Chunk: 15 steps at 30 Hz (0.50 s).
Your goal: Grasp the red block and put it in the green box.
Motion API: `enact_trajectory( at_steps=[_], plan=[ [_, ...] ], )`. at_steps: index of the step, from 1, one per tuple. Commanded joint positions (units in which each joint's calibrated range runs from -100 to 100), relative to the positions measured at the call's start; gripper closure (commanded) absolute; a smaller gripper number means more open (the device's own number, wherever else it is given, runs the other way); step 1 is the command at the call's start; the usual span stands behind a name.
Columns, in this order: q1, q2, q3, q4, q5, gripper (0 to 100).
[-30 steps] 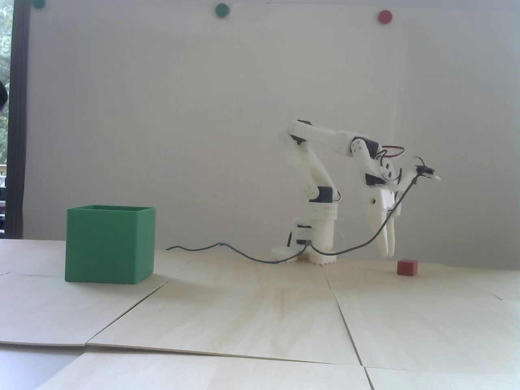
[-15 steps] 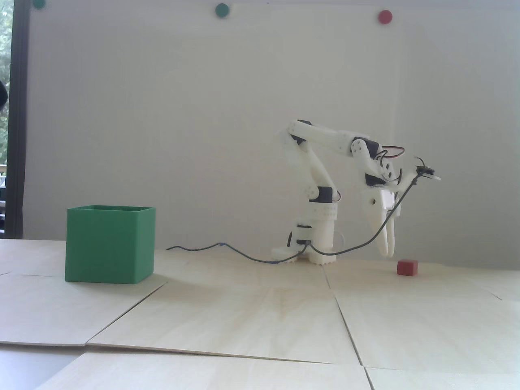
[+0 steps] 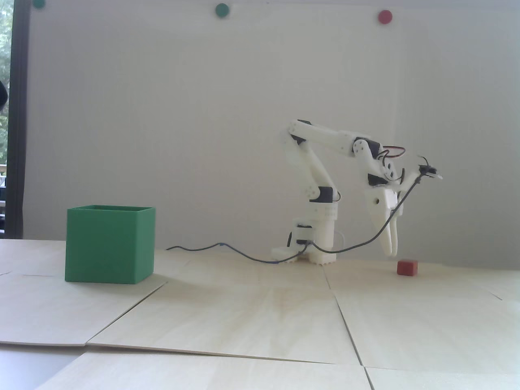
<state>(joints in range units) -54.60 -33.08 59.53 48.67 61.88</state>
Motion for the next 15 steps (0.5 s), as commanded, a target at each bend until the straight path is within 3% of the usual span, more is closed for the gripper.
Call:
enact_trajectory(
  at_steps=[1,15],
  plan=[
    [-0.68,1.70,-7.89,-1.70,0.01,89],
    [-0.20,11.81,-16.50,-0.86,0.01,89]
  ],
)
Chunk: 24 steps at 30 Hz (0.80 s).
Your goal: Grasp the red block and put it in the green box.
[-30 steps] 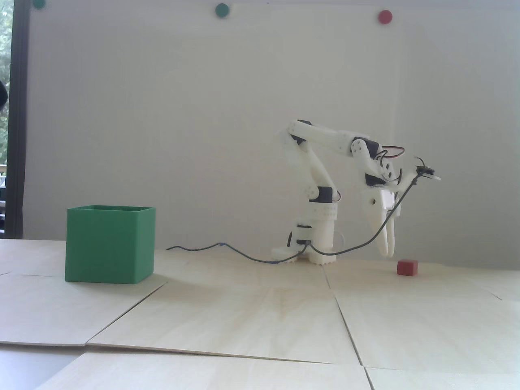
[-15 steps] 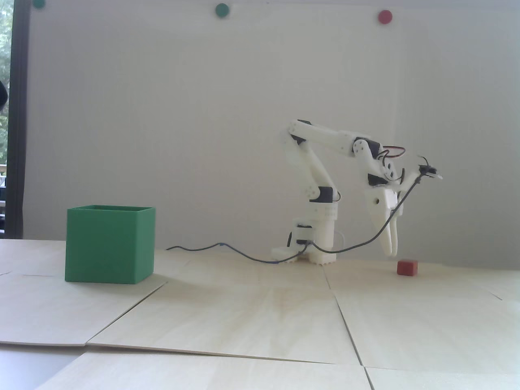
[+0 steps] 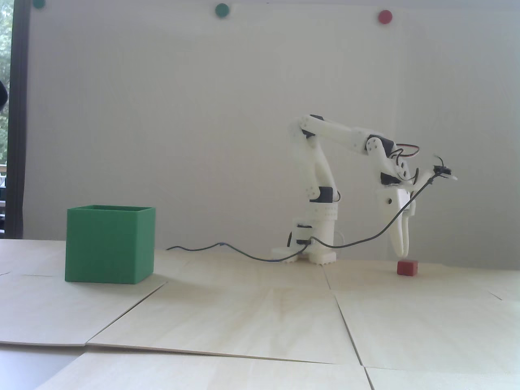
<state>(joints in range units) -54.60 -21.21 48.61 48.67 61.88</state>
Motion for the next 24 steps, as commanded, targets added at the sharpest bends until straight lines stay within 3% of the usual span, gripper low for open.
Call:
enact_trajectory(
  at_steps=[1,16,24],
  plan=[
    [-0.04,-0.22,-5.31,-0.86,0.01,89],
    [13.95,-0.94,-2.74,0.15,0.59,89],
    [2.77,-0.94,-3.45,-0.52,0.12,89]
  ],
)
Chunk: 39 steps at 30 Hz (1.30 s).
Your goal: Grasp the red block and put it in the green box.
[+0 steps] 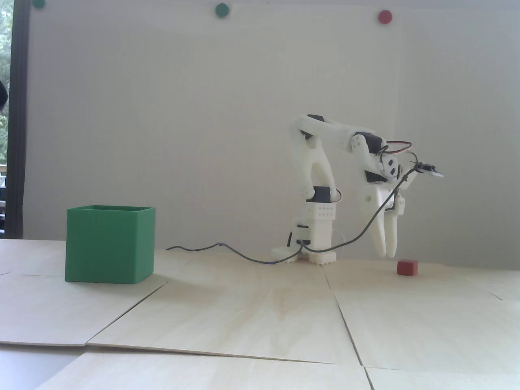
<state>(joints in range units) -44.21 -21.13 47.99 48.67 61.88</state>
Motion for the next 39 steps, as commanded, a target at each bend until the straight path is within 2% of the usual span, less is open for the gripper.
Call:
enact_trajectory(
  at_steps=[1,9,17,34,39],
  plan=[
    [-9.07,-1.02,-2.82,-0.52,0.12,89],
    [-18.80,-1.02,-2.11,-0.36,0.07,89],
    [-21.37,-1.02,-2.11,-0.02,0.01,89],
    [-18.80,-1.02,-2.11,0.32,0.07,89],
    [-17.19,-1.02,-2.82,7.15,0.07,89]
  ],
)
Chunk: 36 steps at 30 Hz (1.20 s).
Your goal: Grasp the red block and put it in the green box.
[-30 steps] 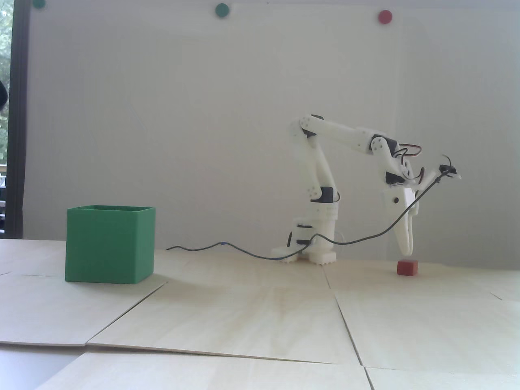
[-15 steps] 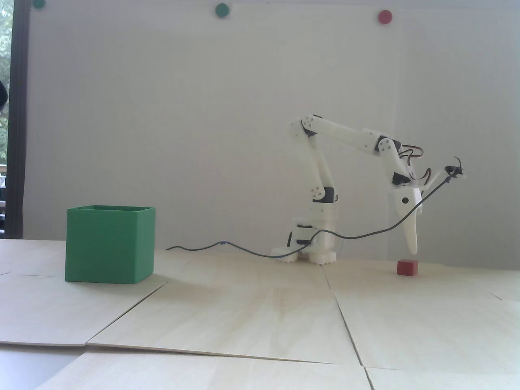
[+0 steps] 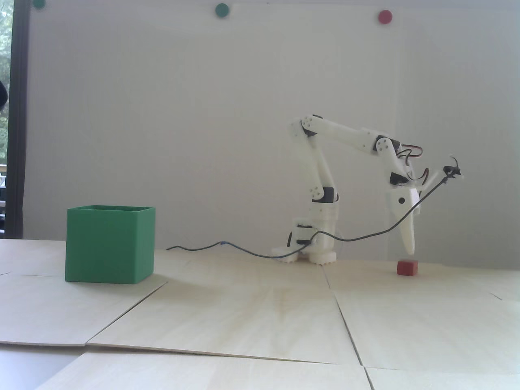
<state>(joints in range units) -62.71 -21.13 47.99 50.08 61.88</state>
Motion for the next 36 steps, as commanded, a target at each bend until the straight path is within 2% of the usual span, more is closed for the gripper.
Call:
enact_trajectory(
  at_steps=[1,36],
  plan=[
    [1.31,-1.02,-2.91,6.58,0.07,89],
    [1.06,-7.65,-1.93,8.10,0.17,89]
  ],
)
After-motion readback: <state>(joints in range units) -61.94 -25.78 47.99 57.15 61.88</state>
